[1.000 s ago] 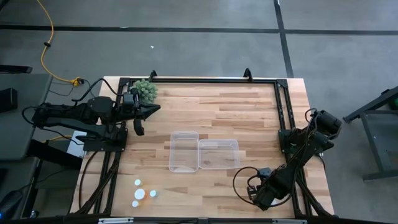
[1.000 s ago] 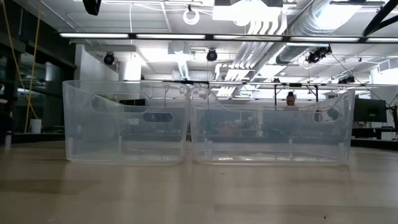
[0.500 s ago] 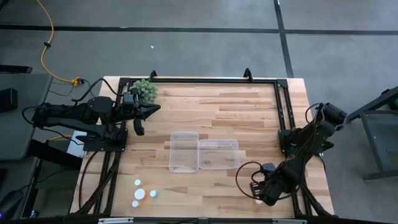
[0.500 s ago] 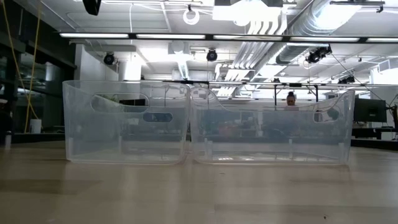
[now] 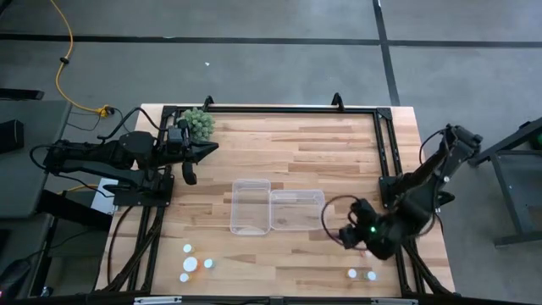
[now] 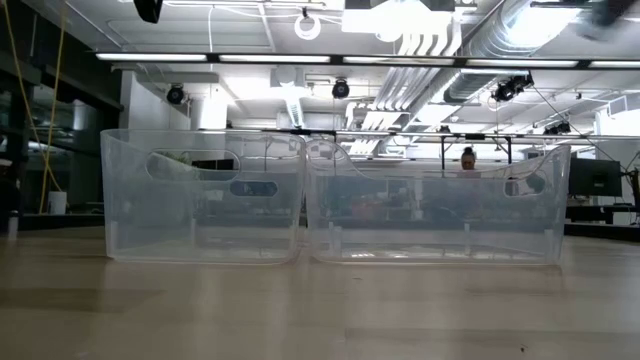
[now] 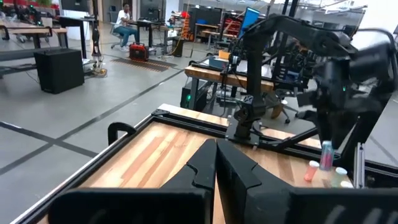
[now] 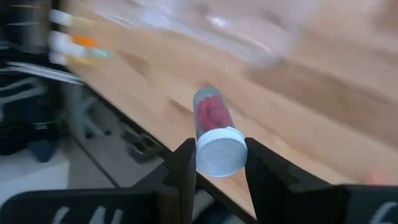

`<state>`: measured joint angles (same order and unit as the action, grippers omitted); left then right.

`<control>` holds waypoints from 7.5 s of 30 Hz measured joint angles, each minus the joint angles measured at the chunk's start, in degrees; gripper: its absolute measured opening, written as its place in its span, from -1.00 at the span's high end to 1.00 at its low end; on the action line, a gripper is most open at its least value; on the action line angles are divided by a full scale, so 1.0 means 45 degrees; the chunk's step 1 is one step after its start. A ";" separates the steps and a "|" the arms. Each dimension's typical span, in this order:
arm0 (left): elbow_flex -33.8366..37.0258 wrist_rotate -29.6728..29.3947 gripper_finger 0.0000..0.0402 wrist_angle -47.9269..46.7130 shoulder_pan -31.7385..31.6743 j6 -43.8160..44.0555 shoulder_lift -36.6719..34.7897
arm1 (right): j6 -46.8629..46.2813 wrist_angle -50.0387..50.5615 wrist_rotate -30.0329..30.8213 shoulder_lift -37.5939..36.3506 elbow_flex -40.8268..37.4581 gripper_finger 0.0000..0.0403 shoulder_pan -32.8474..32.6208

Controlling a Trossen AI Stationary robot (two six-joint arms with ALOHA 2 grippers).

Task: Pick and place medicine bottles into bin by pill shape (circle, oval)
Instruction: Put the top right blue pill bottle into the right transparent bin, then put the large orange pill bottle into the right transparent bin

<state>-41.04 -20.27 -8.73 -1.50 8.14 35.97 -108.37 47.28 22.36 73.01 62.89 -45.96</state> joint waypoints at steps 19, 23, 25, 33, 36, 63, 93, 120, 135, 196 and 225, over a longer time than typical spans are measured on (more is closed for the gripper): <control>0.0000 0.0031 1.00 0.0000 0.0004 -0.0291 0.0000 | 1.4575 0.1233 -0.2657 0.1447 0.4761 0.52 0.6734; 0.0000 0.0029 1.00 0.0000 0.0004 -0.0291 0.0000 | 1.5938 0.3665 -0.3335 0.2867 0.6644 0.52 0.7175; 0.0000 0.0029 1.00 0.0000 0.0004 -0.0291 0.0005 | 1.6449 0.4659 -0.3708 0.3654 0.7426 0.52 0.7315; 0.0000 0.0029 1.00 0.0000 0.0004 -0.0291 0.0005 | 1.7112 0.7274 -0.5265 0.6332 0.8767 0.52 0.7709; 0.0000 0.0029 1.00 0.0000 0.0004 -0.0290 0.0005 | 1.7200 0.7939 -0.5454 0.7061 0.8767 0.52 0.7774; 0.0000 0.0034 1.00 0.0000 0.0003 -0.0189 0.0003 | 1.8120 0.8125 -0.4881 0.8939 0.7024 0.52 0.7793; 0.0000 -0.0015 1.00 0.0000 0.0000 -0.0185 0.0005 | 1.9297 0.4721 -0.4976 0.7995 0.3818 0.35 0.7715; 0.0000 -0.0015 1.00 -0.0005 0.0000 -0.0189 0.0005 | 1.9661 0.2878 -0.4953 0.5219 0.3823 -0.37 0.7713; 0.0000 -0.0010 1.00 -0.0015 0.0002 -0.0177 0.0005 | 1.7095 -0.9908 -0.0419 -0.2171 -0.3856 -0.37 0.7039; 0.0000 0.0142 0.35 -0.0107 0.0009 -0.0526 0.0329 | 2.0039 -1.1660 -0.6788 -0.8729 -0.6664 1.00 1.1625; -0.4790 0.2171 -0.56 -0.7278 0.3565 0.0063 0.4115 | 1.9378 -1.1714 -0.6451 -0.8728 -0.6664 1.00 1.1623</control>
<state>-62.59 -10.50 -41.48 14.55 8.43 54.48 -21.17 -5.43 -6.67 33.74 32.91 6.34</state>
